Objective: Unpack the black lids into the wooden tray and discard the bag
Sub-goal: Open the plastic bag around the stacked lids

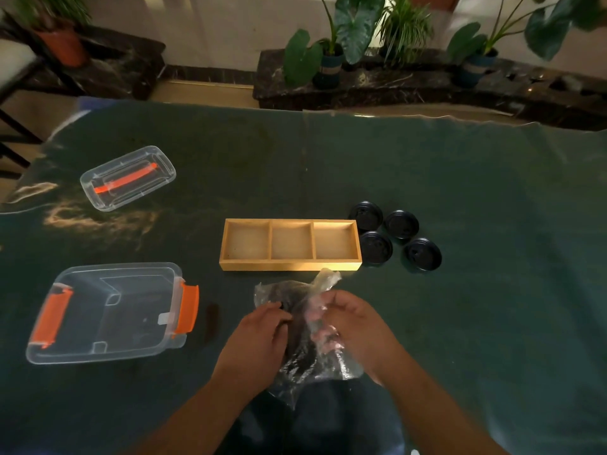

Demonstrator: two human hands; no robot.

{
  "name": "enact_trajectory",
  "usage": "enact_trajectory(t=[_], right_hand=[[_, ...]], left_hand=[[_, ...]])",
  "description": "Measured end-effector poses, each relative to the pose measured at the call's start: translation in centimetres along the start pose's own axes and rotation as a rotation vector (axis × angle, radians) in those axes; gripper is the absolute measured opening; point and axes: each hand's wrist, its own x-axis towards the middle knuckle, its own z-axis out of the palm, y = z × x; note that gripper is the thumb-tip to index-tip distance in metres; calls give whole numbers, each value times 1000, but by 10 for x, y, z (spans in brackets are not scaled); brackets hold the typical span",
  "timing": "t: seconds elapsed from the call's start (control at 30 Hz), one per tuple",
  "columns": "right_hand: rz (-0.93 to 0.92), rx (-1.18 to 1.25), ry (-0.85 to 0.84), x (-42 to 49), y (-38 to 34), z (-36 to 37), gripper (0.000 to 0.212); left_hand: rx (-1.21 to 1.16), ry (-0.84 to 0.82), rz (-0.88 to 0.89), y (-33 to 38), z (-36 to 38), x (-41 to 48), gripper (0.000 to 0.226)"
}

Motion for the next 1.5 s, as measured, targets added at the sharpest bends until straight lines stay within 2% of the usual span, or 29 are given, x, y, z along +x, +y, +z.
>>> enact_trajectory(t=[0.07,0.13,0.17,0.27,0.33,0.43,0.5,0.6,0.67,0.73,0.83,0.9,0.97,1.07,1.13,1.2,1.27,1.33,1.4,1.47,1.5], right_hand=[[10,-58,-77,-5,-6,11,35],[11,-126,-185,-10,-12,19,47],[6,-160,-231,-10,-14,22,50],[8,-233,-249,-4,-15,29,46],[-35,-437,-195,5,-18,34,37],[20,-798,-178,15,-15,45,43],[31,-1047,-109,11,-18,49,42],[124,-1195,-5,8,-24,50,47],[186,-1259,7,10,-32,52,47],[92,-1307,-82,14,-35,59,38],[-229,-1274,-201,23,-22,69,41],[-365,-1315,-281,34,-9,71,62],[-395,-1524,-348,47,4,76,90],[-397,-1758,-352,57,12,85,104],[-419,-1765,-324,58,11,85,111],[-434,-1625,-257,55,11,79,113],[-398,-1482,-231,50,15,67,119],[-368,-1478,-232,52,21,57,130],[-362,-1508,-223,60,27,51,123],[-346,-1367,-202,69,33,48,107],[-362,-1384,-197,71,37,45,106]], left_hand=[[-311,123,-175,10,-11,-3,30],[-555,124,-283,17,-22,-6,45],[-577,98,-307,20,-27,-7,46],[-419,65,-344,22,-37,-7,23],[-354,85,-373,17,-42,-5,7],[-331,139,-437,5,-49,-9,12],[-345,179,-451,0,-54,-12,15],[-349,199,-408,-4,-58,-16,15],[-371,182,-388,-2,-57,-16,15],[-393,164,-377,2,-56,-14,13],[-398,157,-370,8,-55,-13,9],[-416,139,-380,8,-53,-12,7],[-446,118,-383,5,-50,-12,10],[-506,93,-357,4,-45,-12,21],[-628,70,-390,2,-43,-13,34],[-747,43,-484,-4,-40,-12,45],[-780,55,-587,-14,-37,-10,48],[-759,78,-679,-26,-31,-4,44],[-701,48,-743,-38,-19,6,35],[-655,-51,-781,-45,-6,19,28],[-682,-107,-799,-46,1,25,28]])
